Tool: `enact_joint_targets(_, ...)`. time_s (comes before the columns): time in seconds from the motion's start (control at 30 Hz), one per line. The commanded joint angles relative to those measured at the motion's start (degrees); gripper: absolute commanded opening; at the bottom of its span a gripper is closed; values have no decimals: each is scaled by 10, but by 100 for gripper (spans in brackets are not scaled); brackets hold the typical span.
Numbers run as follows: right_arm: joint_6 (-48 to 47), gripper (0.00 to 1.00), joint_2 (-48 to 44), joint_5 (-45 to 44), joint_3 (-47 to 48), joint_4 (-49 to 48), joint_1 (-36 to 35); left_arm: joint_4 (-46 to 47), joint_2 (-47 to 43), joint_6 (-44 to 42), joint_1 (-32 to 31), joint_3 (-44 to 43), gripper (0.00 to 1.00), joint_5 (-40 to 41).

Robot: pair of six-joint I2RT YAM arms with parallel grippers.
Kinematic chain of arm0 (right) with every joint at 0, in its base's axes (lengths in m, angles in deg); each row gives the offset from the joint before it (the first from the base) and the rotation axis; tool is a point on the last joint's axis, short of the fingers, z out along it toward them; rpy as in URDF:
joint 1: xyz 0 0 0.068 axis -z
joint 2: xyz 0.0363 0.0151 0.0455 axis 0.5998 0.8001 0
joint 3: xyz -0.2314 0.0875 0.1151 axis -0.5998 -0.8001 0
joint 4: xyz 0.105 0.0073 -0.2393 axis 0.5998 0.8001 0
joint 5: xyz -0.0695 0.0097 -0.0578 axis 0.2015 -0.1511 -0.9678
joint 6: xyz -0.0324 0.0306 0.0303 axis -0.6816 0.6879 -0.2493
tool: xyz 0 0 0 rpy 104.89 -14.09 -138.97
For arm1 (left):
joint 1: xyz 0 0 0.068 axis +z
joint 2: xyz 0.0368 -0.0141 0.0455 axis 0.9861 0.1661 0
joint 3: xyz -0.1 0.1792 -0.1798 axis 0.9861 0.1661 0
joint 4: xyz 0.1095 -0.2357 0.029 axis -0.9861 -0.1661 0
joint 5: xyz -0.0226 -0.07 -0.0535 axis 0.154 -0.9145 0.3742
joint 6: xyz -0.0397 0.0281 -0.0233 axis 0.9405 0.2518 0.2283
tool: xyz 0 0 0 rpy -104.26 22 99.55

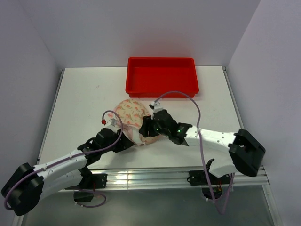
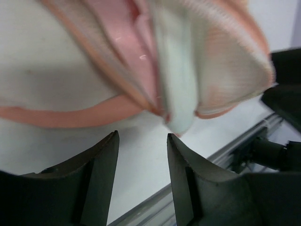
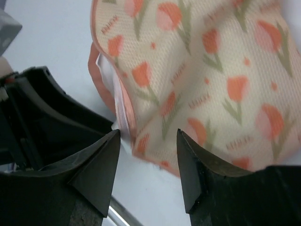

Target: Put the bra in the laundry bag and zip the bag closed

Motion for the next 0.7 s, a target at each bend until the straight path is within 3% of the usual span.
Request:
enact_joint_targets(0.0, 84, 57, -74, -25, -79, -55, -4, 130, 11, 12, -9, -2, 52, -39)
enact_joint_targets(0.2, 165, 55, -127, -33, -210, -139, 8, 164, 41, 1, -13, -3, 52, -63)
enact_joint_targets(0.43, 224, 58, -89, 43, -250, -240, 44, 168, 85, -16, -14, -27, 47, -36)
enact_joint_targets(0.53, 248, 65, -73, 55, -269, -286, 60, 175, 105, -18, -14, -32, 42, -35)
enact_joint_targets(0.67, 269, 66, -25, 93, -271, -328, 74, 176, 113, -22, -14, -30, 32, -25)
